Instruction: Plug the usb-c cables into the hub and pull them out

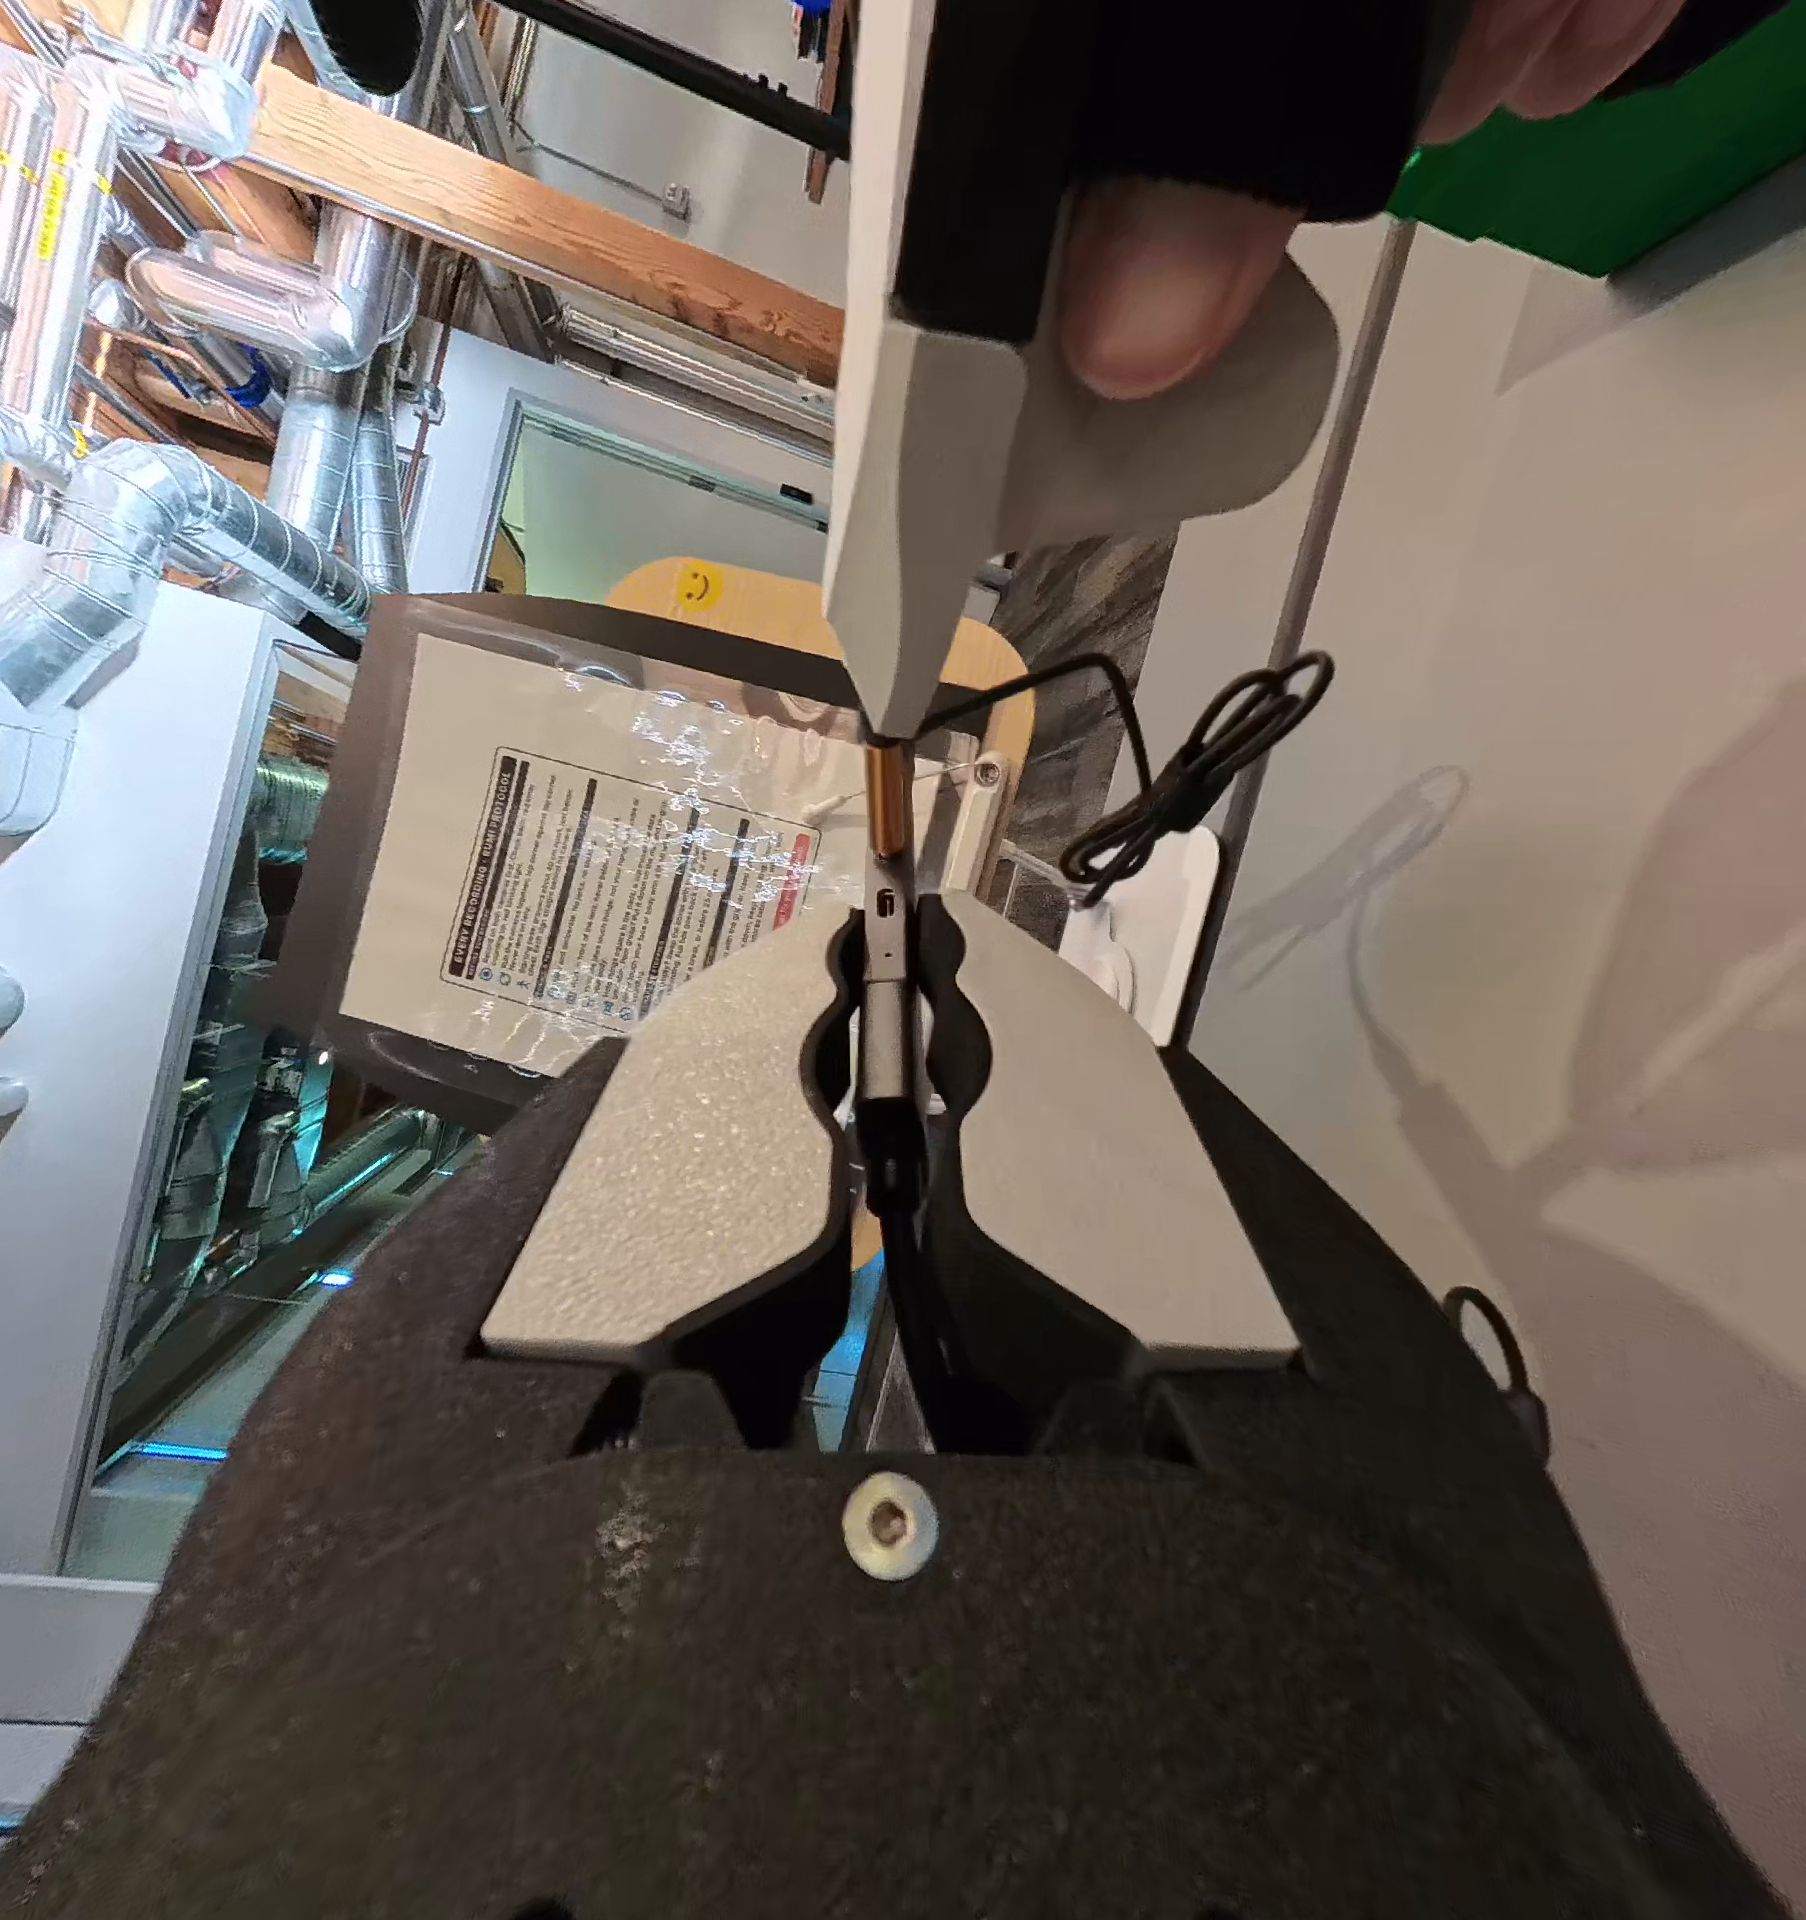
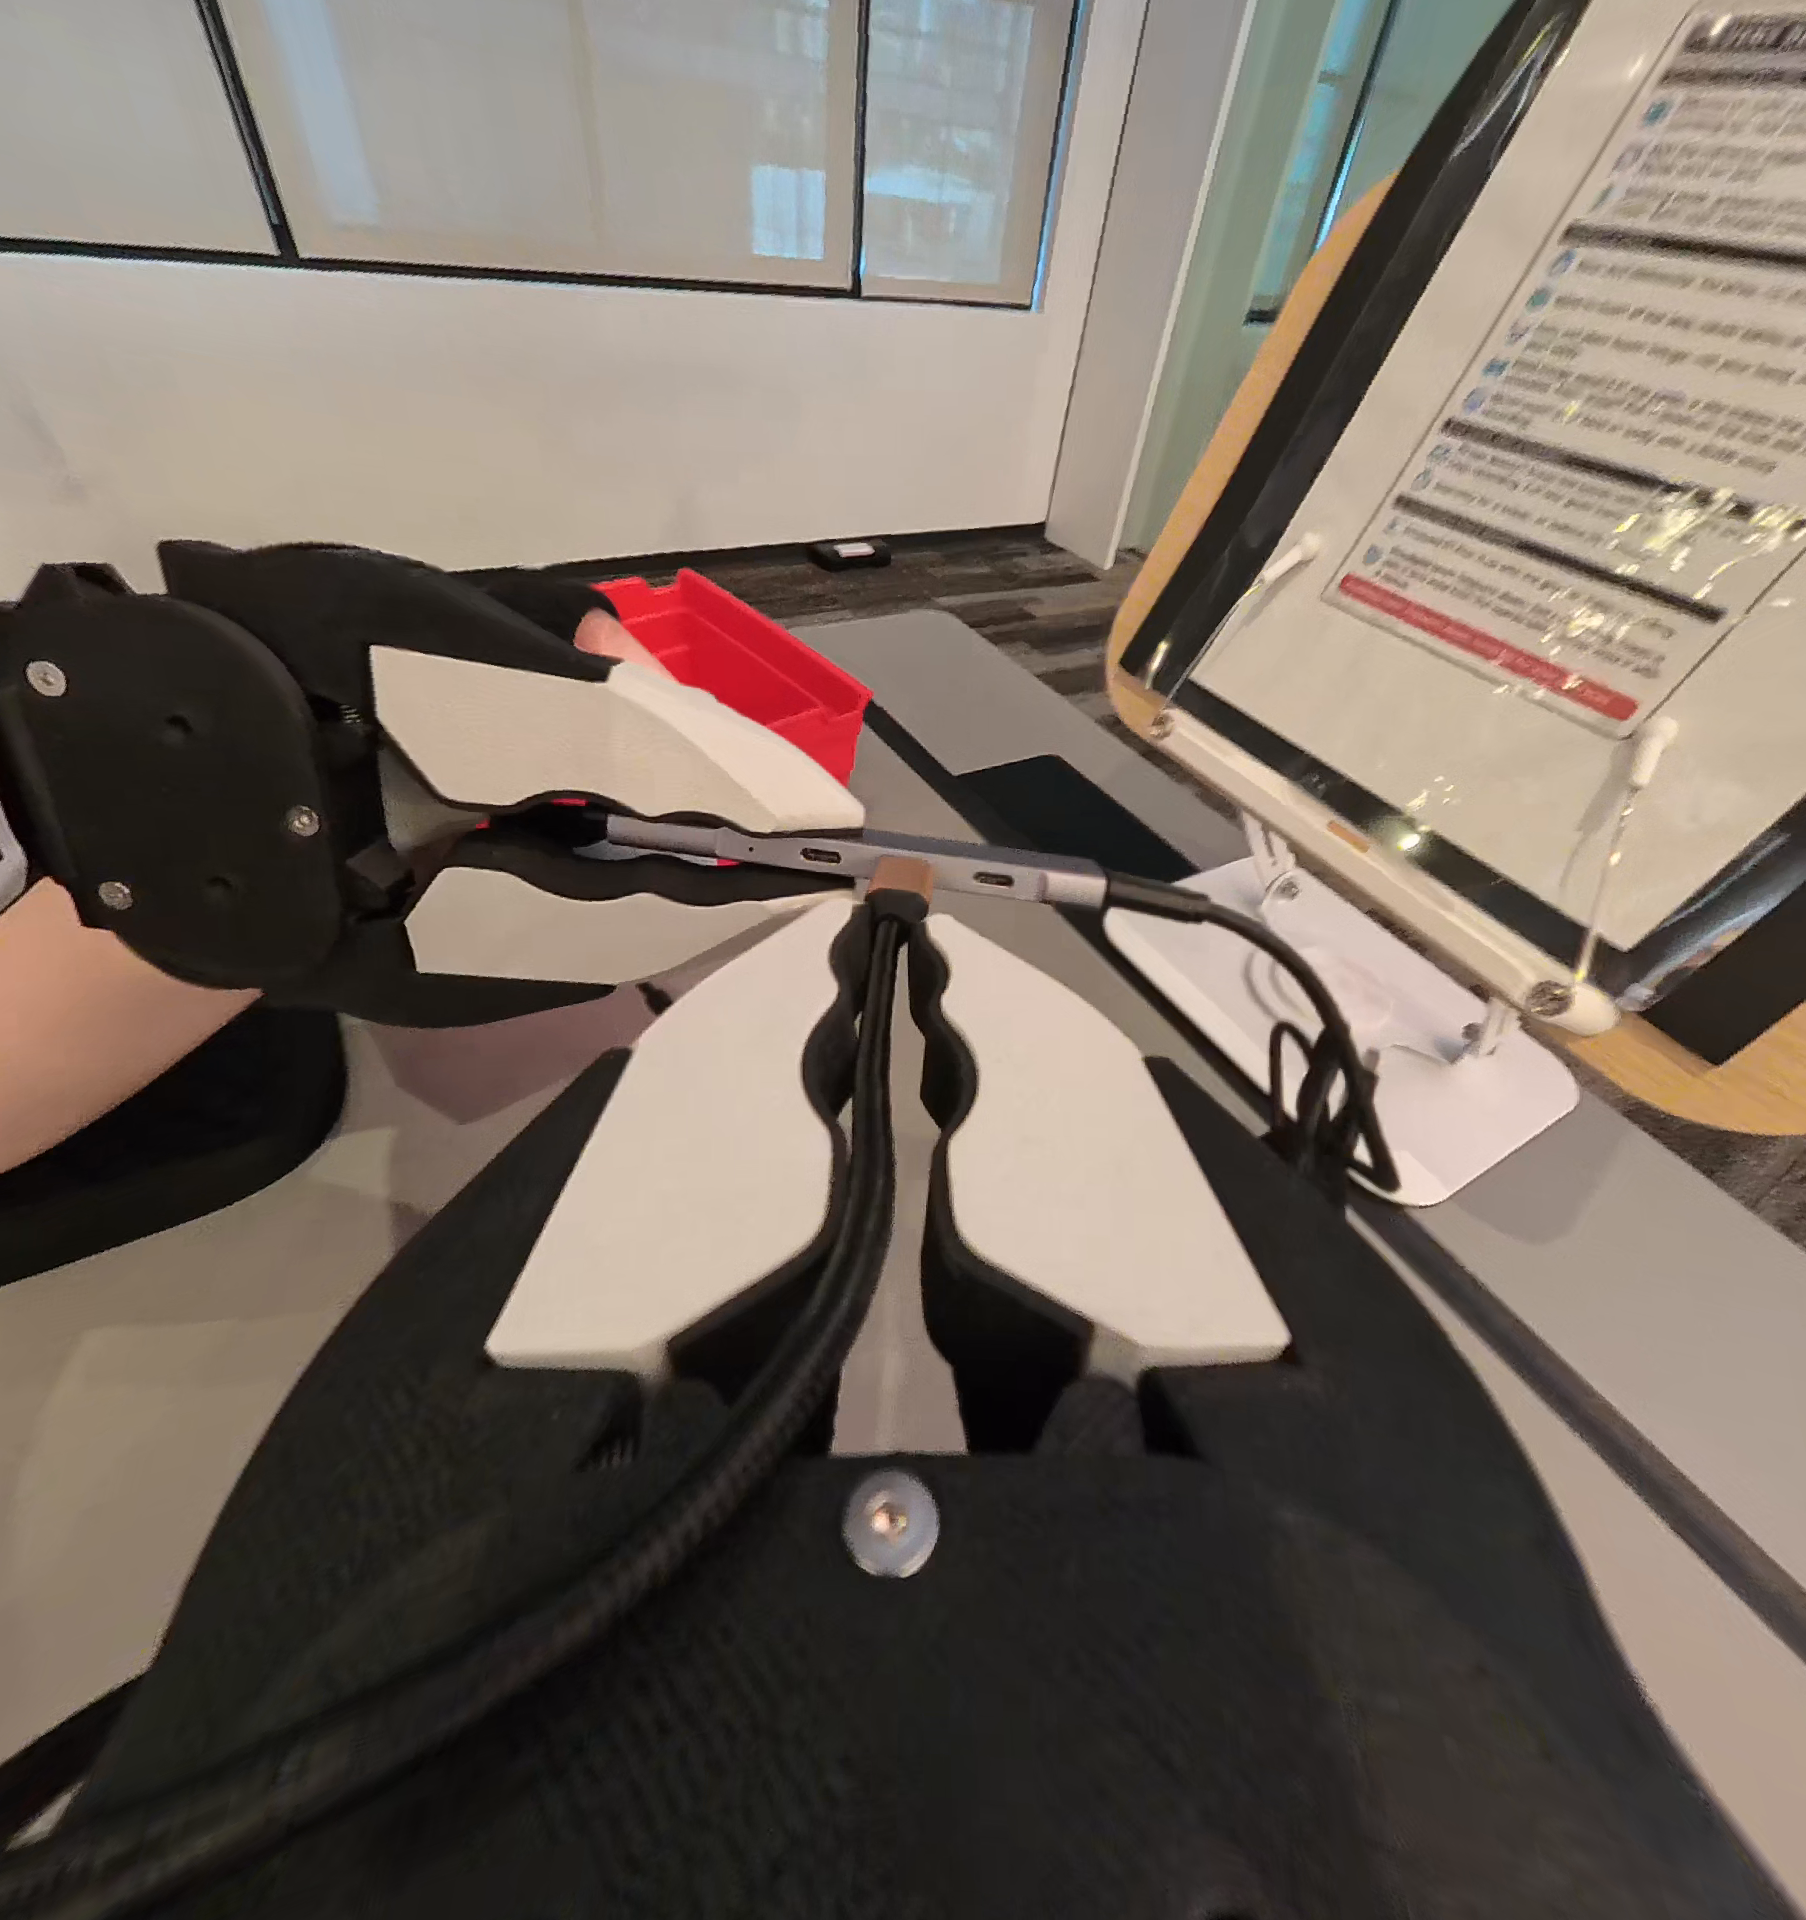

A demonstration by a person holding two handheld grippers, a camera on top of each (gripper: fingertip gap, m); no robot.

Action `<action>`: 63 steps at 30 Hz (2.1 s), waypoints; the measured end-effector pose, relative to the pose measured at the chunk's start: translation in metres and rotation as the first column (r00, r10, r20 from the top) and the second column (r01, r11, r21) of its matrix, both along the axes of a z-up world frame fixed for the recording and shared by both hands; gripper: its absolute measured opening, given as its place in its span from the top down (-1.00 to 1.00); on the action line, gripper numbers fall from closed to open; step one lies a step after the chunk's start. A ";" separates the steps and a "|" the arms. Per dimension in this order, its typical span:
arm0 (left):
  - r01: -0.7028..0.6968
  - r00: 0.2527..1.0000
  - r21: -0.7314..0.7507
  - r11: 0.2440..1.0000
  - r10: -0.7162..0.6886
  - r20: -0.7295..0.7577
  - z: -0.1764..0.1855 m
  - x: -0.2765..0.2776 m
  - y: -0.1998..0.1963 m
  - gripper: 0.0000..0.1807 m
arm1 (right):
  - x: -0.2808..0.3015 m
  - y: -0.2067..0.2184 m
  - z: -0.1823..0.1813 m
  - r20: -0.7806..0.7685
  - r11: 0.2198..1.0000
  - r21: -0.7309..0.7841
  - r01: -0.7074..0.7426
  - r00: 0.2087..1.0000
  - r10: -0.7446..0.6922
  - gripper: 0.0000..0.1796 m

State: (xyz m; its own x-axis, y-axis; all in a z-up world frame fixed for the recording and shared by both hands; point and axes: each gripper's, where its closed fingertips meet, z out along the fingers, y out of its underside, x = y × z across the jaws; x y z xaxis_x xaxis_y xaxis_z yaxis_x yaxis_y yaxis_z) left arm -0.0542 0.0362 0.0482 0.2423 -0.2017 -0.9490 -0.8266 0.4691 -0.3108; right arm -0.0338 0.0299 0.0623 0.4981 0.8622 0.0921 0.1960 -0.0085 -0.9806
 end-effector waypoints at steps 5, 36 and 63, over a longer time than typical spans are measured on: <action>0.023 0.996 0.044 0.999 -0.026 0.081 0.018 -0.002 -0.007 0.90 | -0.004 -0.008 0.021 -0.008 0.987 0.147 0.060 0.998 -0.059 0.92; 0.055 0.998 0.206 0.977 -0.055 -0.010 0.037 0.012 -0.043 0.91 | 0.006 -0.037 0.035 0.050 0.992 0.105 -0.069 0.997 0.064 0.92; 0.101 0.970 0.080 0.992 -0.116 0.211 0.049 0.010 -0.040 0.92 | 0.007 -0.044 0.063 0.064 0.945 0.323 0.042 0.996 -0.067 1.00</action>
State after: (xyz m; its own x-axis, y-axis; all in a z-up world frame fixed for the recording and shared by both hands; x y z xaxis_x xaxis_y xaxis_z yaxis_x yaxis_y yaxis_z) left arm -0.0446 -0.0035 0.0977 0.4226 -0.1746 -0.8893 -0.6866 0.5788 -0.4399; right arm -0.0264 -0.0137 0.1255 0.5249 0.7525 0.3978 0.2756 0.2920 -0.9159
